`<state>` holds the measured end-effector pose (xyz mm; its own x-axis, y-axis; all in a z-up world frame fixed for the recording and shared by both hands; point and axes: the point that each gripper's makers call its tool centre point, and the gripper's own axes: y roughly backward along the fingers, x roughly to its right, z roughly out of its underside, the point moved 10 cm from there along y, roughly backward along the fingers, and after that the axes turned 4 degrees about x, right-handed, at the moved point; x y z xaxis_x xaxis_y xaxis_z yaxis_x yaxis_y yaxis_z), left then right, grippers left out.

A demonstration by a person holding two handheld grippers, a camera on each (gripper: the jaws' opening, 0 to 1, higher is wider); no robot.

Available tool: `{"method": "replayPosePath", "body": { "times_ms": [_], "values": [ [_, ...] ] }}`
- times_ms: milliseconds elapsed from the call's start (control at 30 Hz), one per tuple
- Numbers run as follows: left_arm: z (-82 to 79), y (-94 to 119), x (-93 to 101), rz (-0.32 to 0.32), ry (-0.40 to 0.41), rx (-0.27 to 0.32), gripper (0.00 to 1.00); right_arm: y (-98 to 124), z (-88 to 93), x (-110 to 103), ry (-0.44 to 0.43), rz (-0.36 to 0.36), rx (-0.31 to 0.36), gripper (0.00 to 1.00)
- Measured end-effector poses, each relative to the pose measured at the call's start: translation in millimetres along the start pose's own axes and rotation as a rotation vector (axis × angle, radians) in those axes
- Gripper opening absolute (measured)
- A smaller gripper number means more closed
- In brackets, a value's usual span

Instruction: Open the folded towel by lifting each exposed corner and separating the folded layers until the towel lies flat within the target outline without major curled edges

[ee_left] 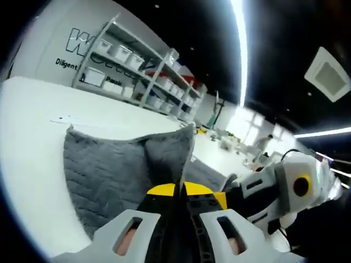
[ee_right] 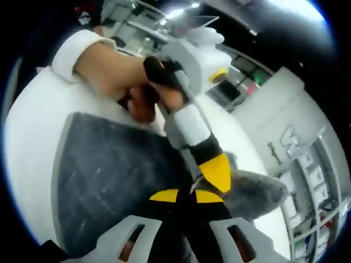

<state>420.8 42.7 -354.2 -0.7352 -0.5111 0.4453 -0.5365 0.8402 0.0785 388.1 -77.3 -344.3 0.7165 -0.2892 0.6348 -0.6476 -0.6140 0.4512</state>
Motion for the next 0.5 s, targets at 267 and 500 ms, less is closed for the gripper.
{"method": "replayPosePath", "body": {
  "times_ms": [267,500],
  "values": [
    [-12.9,10.0,-13.5,-0.010,0.046,0.056,0.03,14.4,-2.1,8.5,-0.041,0.065,0.043,0.22],
    [-25.6,14.7,-27.2,-0.014,0.075,0.087,0.03,29.6,3.4,12.5,-0.141,0.078,0.100,0.28]
  ]
}}
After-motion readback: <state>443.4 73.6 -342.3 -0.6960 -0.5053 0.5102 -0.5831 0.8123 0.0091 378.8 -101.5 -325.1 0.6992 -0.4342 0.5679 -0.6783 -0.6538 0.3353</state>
